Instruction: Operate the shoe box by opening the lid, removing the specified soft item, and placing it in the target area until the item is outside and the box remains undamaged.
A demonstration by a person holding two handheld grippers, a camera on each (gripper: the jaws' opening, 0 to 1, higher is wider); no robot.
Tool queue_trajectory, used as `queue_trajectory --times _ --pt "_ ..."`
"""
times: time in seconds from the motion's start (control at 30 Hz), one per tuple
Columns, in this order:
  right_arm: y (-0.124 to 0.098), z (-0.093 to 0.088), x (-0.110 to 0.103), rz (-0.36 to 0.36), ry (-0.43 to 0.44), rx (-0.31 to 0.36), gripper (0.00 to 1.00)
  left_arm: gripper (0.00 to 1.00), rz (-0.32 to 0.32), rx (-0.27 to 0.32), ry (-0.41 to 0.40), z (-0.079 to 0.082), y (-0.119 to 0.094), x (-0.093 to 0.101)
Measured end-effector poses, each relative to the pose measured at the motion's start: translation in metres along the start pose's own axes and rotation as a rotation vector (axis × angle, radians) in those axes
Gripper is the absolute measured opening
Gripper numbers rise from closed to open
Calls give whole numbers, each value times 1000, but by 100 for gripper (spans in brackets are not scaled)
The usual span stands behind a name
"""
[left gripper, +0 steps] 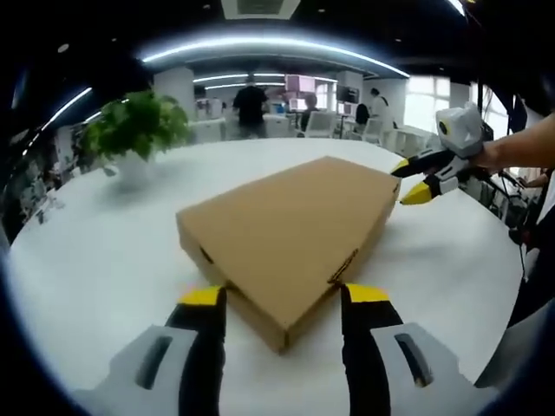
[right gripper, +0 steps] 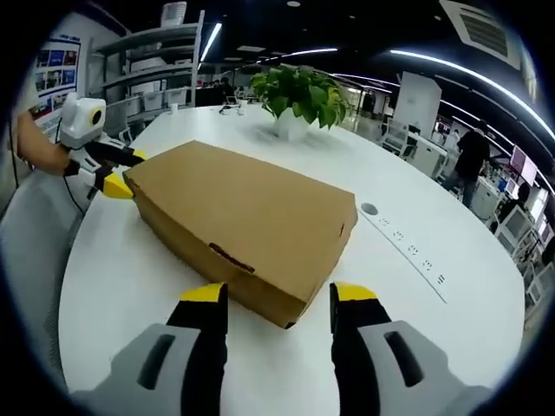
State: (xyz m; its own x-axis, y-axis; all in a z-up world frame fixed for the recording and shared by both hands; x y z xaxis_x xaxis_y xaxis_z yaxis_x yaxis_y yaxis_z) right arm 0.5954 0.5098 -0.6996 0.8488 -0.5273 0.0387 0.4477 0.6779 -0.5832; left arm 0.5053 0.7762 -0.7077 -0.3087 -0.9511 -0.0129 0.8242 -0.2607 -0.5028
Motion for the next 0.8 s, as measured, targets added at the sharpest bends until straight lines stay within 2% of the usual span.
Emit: queue_trajectory --times 0.23,0.47,0.8 --pt "2 1 -1 25 -16 13 39 55 8 7 -1 -1 1 1" --pt "3 -1 -1 31 4 30 39 54 4 12 -1 0 1 2" --pt "2 0 -3 27 18 24 38 51 -30 5 7 -1 0 -1"
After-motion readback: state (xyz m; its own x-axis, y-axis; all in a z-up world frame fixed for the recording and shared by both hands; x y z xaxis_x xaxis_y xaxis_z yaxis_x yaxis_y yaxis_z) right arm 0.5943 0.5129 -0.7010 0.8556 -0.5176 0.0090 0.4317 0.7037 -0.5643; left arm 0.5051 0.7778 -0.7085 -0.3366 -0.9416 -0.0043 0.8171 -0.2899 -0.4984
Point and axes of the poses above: the point that each gripper's makers call its tool centre point, and the gripper's own axes: y roughly forward along the fingers, x roughly to its right, z roughly out of its top, the point moved 4 cm from there along -y, roughly backward along the fingers, and after that the axes turned 7 degrees about z, right-handed, at the moved point
